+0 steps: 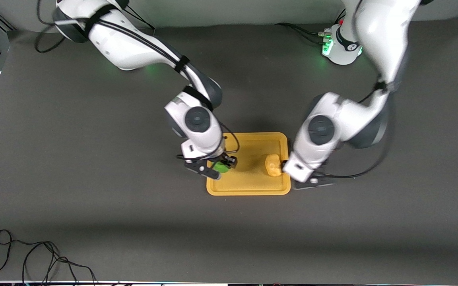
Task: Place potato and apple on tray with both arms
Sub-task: 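Carry the apple onto the tray with the right gripper while the left gripper withdraws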
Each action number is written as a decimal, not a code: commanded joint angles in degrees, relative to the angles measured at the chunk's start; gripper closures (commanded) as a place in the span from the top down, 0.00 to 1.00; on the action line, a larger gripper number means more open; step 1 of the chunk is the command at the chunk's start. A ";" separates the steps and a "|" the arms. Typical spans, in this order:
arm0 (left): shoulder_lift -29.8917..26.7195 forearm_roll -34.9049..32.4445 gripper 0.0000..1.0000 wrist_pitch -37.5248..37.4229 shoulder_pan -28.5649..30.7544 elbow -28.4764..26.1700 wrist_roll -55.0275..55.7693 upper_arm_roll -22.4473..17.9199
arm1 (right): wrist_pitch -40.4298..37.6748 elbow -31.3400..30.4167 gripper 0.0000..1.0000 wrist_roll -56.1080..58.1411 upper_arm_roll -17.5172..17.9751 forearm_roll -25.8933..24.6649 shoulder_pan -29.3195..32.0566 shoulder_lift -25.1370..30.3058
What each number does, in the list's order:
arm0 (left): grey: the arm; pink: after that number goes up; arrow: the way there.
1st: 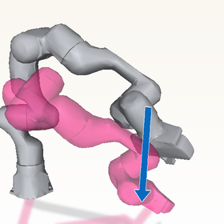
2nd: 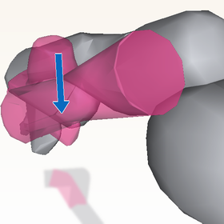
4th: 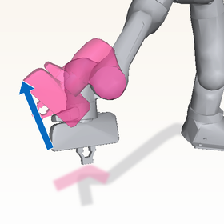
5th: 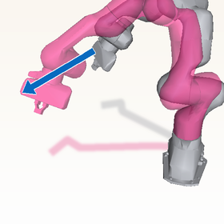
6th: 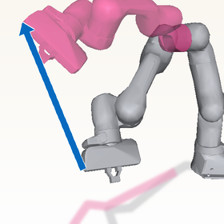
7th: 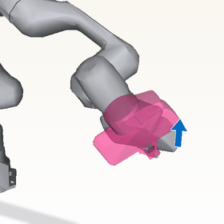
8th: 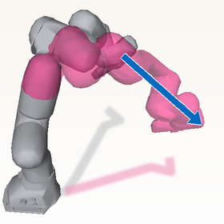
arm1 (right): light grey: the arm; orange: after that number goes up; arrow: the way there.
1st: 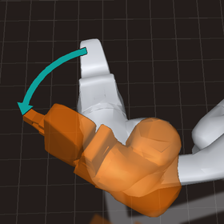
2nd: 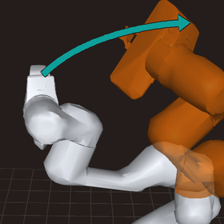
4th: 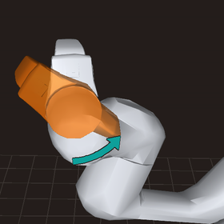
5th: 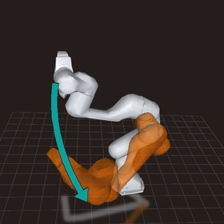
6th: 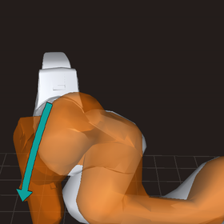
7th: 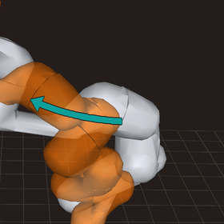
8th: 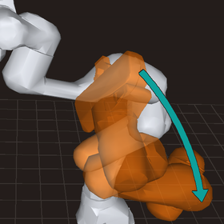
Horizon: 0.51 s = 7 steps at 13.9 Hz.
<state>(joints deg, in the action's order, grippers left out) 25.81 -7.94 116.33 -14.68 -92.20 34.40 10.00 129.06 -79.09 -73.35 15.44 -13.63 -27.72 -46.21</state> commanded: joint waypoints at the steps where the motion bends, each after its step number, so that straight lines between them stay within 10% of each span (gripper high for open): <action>1: -8.65 2.49 1.00 -8.11 6.83 -1.93 -11.59 0.29 | 1.28 5.86 0.43 -6.36 -0.15 -2.80 -3.64 -5.36; 5: -17.88 2.76 1.00 -17.00 15.80 -1.93 -26.47 -0.15 | 1.28 7.63 0.48 -8.22 -0.41 -4.82 -5.15 -8.72; 7: -21.31 4.77 1.00 -17.71 18.89 -2.01 -31.12 -0.24 | 0.94 7.37 0.78 -7.95 -0.41 -6.58 -4.81 -8.73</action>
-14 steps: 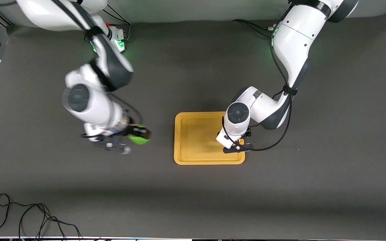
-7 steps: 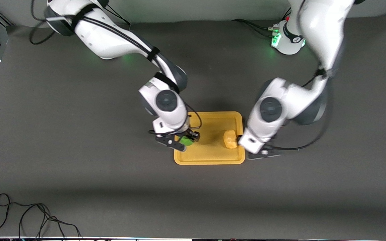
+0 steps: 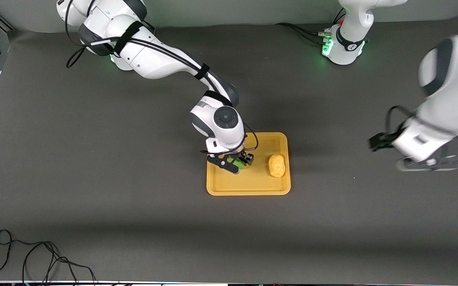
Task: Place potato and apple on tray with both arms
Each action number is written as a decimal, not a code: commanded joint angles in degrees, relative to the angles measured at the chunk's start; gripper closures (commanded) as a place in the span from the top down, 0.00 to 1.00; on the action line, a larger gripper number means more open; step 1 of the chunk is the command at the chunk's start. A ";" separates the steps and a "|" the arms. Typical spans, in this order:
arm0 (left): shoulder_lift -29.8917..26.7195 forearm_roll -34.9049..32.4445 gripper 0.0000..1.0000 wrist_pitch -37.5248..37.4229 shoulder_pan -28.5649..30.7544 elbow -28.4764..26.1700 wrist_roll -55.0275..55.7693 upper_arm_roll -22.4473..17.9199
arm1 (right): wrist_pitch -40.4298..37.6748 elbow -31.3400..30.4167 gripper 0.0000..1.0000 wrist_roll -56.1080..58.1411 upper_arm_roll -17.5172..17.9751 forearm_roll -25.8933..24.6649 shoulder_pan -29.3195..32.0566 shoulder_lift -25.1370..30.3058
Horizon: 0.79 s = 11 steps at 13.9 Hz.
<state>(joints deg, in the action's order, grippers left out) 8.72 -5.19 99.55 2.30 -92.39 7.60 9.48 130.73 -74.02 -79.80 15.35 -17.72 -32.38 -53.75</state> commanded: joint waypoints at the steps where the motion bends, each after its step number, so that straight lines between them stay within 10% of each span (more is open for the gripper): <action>1: -5.37 2.11 1.00 -1.03 2.79 -2.35 -5.91 0.27 | -0.91 2.13 1.00 -1.42 -0.32 -2.59 0.12 -1.10; 5: -6.88 2.20 1.00 -0.85 3.94 -3.32 -6.46 0.19 | -3.61 1.78 1.00 0.16 0.29 -2.32 3.53 2.31; 11: -7.14 2.20 1.00 -0.68 4.55 -3.50 -6.46 0.10 | -21.74 -9.88 1.00 28.93 1.09 6.34 15.73 23.82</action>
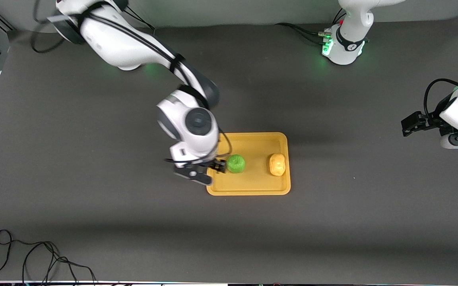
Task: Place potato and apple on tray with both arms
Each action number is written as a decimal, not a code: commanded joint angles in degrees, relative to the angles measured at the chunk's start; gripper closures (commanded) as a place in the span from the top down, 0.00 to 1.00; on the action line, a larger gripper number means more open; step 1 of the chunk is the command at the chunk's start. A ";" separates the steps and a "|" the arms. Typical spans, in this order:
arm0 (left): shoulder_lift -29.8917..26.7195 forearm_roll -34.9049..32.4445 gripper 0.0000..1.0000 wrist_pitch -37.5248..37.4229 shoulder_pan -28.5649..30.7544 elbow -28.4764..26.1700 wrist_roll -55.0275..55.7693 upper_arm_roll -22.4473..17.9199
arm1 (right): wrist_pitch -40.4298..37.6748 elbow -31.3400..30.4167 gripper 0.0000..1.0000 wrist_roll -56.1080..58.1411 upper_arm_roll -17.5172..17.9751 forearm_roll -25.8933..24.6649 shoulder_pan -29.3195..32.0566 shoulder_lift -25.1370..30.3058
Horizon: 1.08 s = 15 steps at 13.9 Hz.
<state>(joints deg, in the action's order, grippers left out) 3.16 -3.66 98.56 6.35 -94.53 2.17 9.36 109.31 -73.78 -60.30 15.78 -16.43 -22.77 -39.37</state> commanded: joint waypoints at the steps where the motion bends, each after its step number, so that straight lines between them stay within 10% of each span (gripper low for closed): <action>1: -1.58 0.67 1.00 0.32 0.51 -1.36 -1.03 0.22 | -0.50 -12.59 1.00 13.24 0.49 8.48 9.21 13.05; 6: -1.58 0.67 1.00 0.23 0.51 -1.36 -1.03 0.22 | -2.33 -24.03 1.00 31.58 -1.97 11.68 20.90 27.83; 15: -2.11 0.67 1.00 0.23 0.51 -1.80 -1.03 0.22 | -18.25 -17.20 1.00 46.24 -10.76 12.82 24.18 35.85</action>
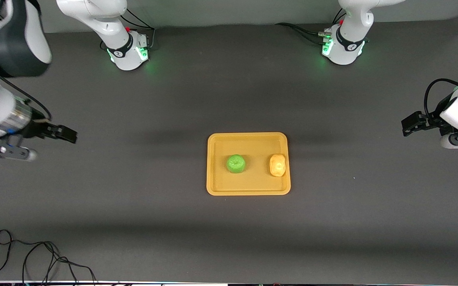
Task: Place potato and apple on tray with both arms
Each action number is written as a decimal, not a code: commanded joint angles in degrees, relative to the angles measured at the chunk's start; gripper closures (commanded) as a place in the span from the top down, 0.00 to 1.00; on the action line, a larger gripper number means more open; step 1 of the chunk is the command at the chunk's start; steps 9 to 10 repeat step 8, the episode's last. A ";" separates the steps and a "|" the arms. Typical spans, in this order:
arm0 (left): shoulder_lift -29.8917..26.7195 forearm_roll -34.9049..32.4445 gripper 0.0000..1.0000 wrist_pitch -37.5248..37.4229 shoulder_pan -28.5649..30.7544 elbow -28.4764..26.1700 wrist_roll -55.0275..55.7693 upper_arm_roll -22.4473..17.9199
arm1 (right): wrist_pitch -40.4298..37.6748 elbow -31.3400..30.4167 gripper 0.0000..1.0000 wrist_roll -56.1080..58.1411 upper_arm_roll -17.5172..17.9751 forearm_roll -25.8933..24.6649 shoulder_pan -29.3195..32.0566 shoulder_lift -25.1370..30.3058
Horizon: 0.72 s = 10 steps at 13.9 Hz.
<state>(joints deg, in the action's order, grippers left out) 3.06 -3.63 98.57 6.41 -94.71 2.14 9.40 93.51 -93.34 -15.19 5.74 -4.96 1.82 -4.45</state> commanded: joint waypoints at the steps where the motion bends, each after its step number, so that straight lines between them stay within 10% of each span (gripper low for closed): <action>1: -2.00 0.64 1.00 0.22 0.44 -1.62 -0.99 0.18 | -2.81 2.55 1.00 1.04 -1.43 1.44 -0.50 1.37; 10: -2.35 0.99 1.00 0.31 0.71 -1.71 -0.99 0.18 | -2.02 2.37 1.00 1.13 -3.28 7.95 -0.50 2.51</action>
